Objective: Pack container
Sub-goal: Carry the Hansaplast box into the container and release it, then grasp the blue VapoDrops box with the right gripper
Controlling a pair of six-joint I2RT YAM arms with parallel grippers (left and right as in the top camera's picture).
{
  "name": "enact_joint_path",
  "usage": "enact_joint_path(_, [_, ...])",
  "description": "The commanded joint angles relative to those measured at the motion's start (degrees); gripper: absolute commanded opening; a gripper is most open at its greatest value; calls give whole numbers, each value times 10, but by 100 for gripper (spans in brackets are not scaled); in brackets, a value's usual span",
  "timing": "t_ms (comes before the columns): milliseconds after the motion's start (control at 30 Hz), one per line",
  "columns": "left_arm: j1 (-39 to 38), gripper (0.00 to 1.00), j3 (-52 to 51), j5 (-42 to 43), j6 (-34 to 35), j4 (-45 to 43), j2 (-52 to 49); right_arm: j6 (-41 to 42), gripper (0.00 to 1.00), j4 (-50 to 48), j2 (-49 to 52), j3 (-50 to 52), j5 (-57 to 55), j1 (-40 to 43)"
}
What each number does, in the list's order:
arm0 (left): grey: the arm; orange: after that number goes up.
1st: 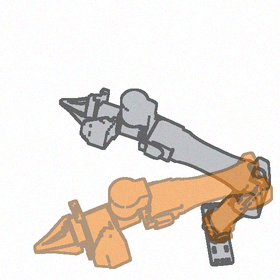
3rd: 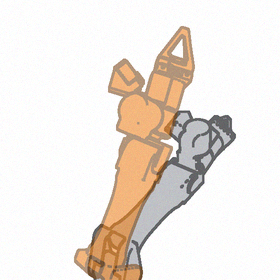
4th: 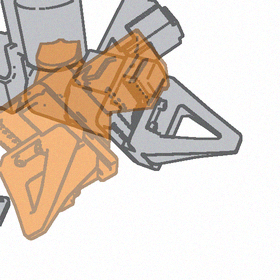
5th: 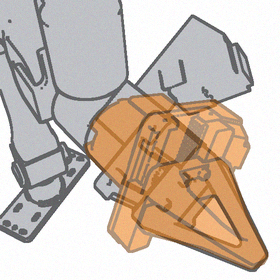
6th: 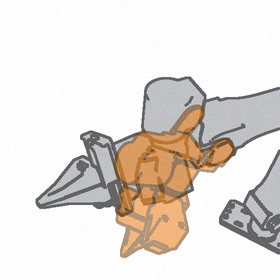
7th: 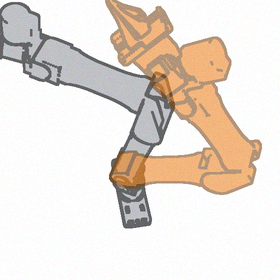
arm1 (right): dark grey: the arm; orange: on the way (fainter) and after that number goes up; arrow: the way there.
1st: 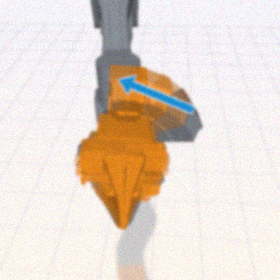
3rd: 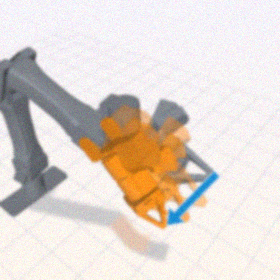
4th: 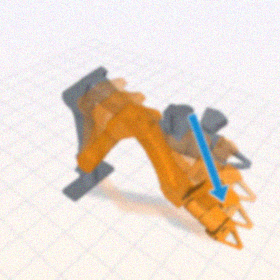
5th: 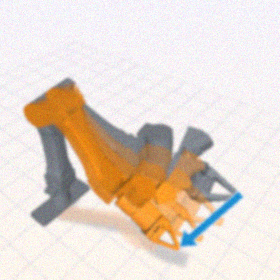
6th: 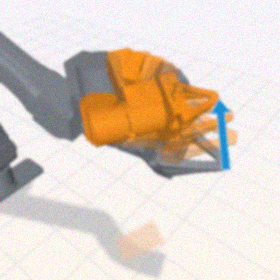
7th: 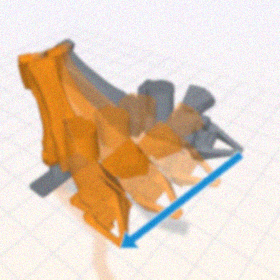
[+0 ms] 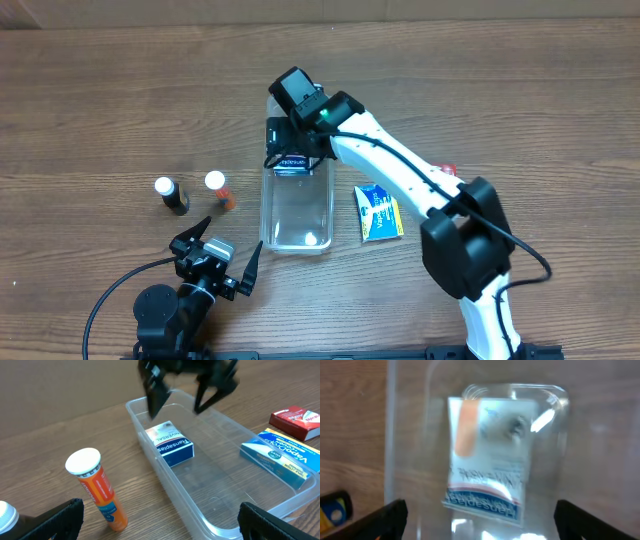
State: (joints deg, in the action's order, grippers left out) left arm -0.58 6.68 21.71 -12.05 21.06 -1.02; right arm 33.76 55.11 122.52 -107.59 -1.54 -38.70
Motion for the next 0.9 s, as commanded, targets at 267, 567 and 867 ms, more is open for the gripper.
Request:
enact_joint_path(267, [6, 100, -4, 4, -6, -3, 3, -178, 100, 245, -158, 43, 21, 166])
enact_joint_path(567, [6, 100, -4, 4, -6, -3, 3, -203, 100, 67, -158, 315, 73, 128])
enact_joint_path(867, [6, 100, -4, 4, -6, -3, 3, -184, 92, -18, -158, 391, 87, 127])
